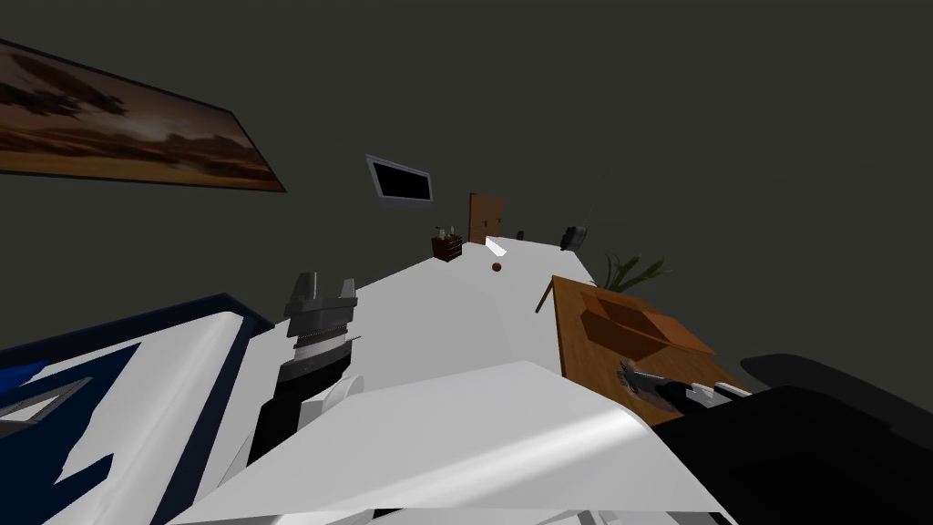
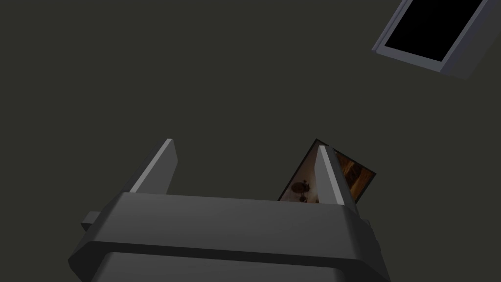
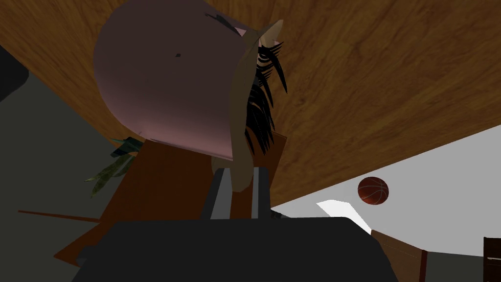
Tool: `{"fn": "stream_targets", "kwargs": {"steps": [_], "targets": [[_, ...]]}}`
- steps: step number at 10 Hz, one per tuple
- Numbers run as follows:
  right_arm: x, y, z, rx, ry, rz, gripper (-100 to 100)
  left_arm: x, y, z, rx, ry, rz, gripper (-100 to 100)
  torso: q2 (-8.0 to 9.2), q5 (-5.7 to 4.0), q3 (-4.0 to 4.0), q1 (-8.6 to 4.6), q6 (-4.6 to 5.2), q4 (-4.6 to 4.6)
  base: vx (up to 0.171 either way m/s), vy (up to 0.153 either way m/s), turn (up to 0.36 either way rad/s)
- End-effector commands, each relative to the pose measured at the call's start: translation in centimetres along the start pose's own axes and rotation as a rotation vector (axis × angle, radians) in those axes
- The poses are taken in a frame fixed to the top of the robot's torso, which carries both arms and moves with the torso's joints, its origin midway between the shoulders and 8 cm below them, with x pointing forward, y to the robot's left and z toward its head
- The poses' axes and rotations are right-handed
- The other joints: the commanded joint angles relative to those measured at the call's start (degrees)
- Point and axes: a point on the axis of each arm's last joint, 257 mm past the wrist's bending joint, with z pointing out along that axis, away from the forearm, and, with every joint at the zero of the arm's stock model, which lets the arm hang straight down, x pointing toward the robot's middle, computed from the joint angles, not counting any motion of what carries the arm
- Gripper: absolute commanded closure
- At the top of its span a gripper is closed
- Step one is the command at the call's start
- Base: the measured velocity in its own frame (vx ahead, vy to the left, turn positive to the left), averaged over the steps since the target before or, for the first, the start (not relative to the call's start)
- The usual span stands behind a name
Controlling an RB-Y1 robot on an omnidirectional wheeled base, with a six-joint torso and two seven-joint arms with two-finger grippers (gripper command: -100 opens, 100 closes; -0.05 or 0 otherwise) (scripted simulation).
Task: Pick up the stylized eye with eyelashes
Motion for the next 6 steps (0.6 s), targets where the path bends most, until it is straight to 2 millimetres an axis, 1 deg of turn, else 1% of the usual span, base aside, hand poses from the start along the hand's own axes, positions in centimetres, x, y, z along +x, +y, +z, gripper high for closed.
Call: {"fn": "stream_targets", "kwargs": {"steps": [1,2,3,4,5,6], "targets": [[0.0,0.0,0.0,0.0,0.0,0.0,100,0.0,0.0,0.0,0.0,0.0,0.0,0,0.0,0.0,0.0,0.0,0.0,0.0,0.0,0.0,0.0],[0.1,0.0,0.0,-0.001,0.001,0.0,100,0.0,0.0,0.0,0.0,0.0,0.0,0,0.0,0.05,0.0,0.04,-0.01,0.01,0.0,0.0,0.0],[0.1,0.1,0.0,-0.001,0.001,0.0,0,0.0,0.0,0.0,0.0,0.0,0.0,0,0.0,0.1,0.01,0.09,-0.01,0.02,0.0,0.0,0.0],[0.7,0.3,0.1,0.001,0.016,-0.014,100,0.0,0.0,0.0,0.0,0.0,0.0,0,0.0,0.12,0.01,0.13,-0.01,0.02,0.021,0.0,-0.067],[1.1,-2.0,-0.5,0.049,0.029,0.001,100,0.0,0.0,0.0,0.0,0.0,0.0,0,-0.05,0.03,-0.04,0.09,0.1,-0.03,0.031,0.015,-0.035],[0.7,0.3,0.1,0.001,0.016,-0.014,100,0.0,0.0,0.0,0.0,0.0,0.0,0,0.01,0.08,-0.01,0.08,0.2,-0.04,0.01,0.0,-0.079]]}}
